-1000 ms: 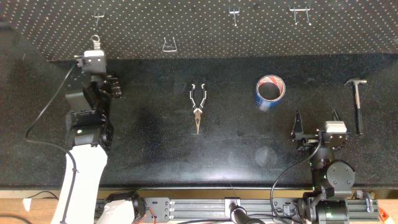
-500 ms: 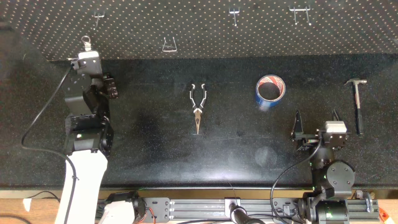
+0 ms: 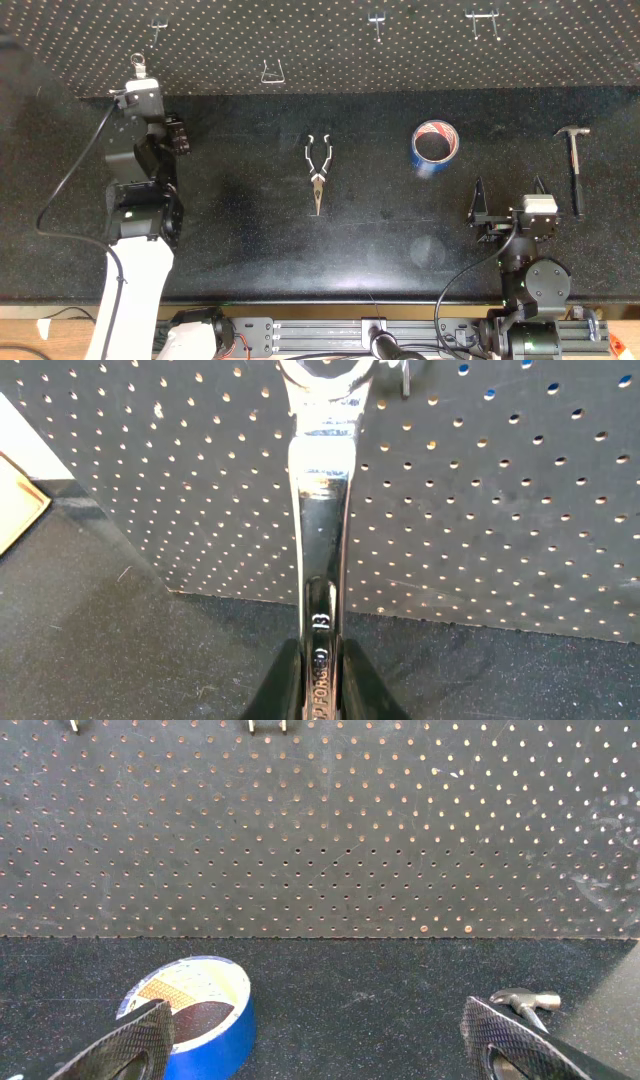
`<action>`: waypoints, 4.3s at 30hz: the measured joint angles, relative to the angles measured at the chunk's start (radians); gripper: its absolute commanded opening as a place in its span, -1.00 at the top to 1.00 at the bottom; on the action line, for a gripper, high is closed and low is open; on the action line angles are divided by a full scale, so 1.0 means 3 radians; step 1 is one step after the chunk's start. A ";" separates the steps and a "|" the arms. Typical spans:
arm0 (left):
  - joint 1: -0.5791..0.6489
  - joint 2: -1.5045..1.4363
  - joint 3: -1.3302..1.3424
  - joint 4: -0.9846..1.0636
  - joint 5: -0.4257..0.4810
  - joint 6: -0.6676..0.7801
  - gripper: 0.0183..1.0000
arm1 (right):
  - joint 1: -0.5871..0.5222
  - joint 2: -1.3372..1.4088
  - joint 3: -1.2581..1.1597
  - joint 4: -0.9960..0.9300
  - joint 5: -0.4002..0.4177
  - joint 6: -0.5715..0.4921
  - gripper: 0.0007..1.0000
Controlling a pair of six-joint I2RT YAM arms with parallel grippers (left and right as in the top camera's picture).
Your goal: Place Tools Onto Pegboard
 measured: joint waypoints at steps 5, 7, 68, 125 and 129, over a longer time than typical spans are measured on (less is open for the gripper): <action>0.0000 0.0064 0.0000 0.0003 0.0053 0.0000 0.98 | 0.0000 0.0000 0.0000 0.0000 0.0000 0.0000 -0.86; 0.0000 0.0086 0.0000 0.0000 0.0064 0.0000 0.98 | 0.0000 0.0000 0.0000 0.0000 0.0000 0.0000 -0.86; 0.0000 0.0922 -0.0001 0.1054 0.0214 -0.0010 0.01 | 0.0000 0.0000 0.0000 0.0000 0.0000 0.0000 -0.86; -0.1497 0.0051 0.1349 -0.3262 0.0992 -0.2296 -1.00 | 0.0000 -0.0003 0.0000 0.0000 0.0000 0.0000 -0.86; -0.2134 0.0924 0.1628 -0.3162 0.0660 -0.2453 -0.99 | 0.0000 -0.0004 0.0000 0.0000 0.0000 0.0000 -0.86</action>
